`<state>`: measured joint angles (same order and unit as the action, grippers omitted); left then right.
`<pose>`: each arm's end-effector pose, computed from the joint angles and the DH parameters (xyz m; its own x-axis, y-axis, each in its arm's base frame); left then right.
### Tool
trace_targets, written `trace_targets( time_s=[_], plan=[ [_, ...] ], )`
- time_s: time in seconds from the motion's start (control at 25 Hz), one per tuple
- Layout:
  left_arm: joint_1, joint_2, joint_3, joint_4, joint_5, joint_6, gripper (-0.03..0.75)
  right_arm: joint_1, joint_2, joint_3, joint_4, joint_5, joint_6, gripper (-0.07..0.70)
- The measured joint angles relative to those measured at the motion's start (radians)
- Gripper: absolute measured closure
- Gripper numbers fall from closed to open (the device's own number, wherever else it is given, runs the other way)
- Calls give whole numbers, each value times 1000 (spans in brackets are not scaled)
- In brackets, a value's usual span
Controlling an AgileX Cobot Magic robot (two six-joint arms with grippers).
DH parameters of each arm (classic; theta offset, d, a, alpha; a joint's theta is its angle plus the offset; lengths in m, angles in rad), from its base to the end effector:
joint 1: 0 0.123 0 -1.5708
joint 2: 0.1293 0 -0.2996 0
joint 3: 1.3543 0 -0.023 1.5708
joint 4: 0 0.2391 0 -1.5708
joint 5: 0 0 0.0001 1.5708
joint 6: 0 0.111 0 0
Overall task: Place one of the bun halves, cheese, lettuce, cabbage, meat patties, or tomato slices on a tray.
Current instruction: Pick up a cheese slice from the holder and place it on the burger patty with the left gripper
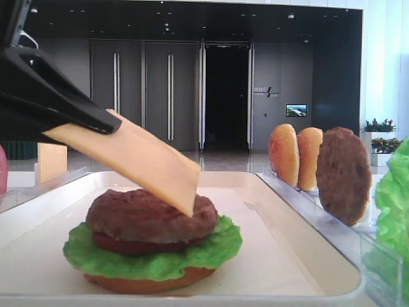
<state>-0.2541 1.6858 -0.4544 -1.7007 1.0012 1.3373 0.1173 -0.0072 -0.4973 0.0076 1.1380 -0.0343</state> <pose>0.1975 -0.1471 0.1561 -0.9766 -0.0044 -0.2151 0.1893 0.4574 -0.8689 -0.0169 -0.0012 0.2542 -0.5119 -0.0916 -0.8542 -0.1389 0.9900 -0.0230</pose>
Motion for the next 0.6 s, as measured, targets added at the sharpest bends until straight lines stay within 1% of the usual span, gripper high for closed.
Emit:
trace_targets(
  time_s=[0.36,0.6],
  plan=[
    [0,0,0,0,-1,44,682,0,0,0,1,0,0,325],
    [0,0,-35,0,-4,49,682,0,0,0,0,0,0,325]
  ],
)
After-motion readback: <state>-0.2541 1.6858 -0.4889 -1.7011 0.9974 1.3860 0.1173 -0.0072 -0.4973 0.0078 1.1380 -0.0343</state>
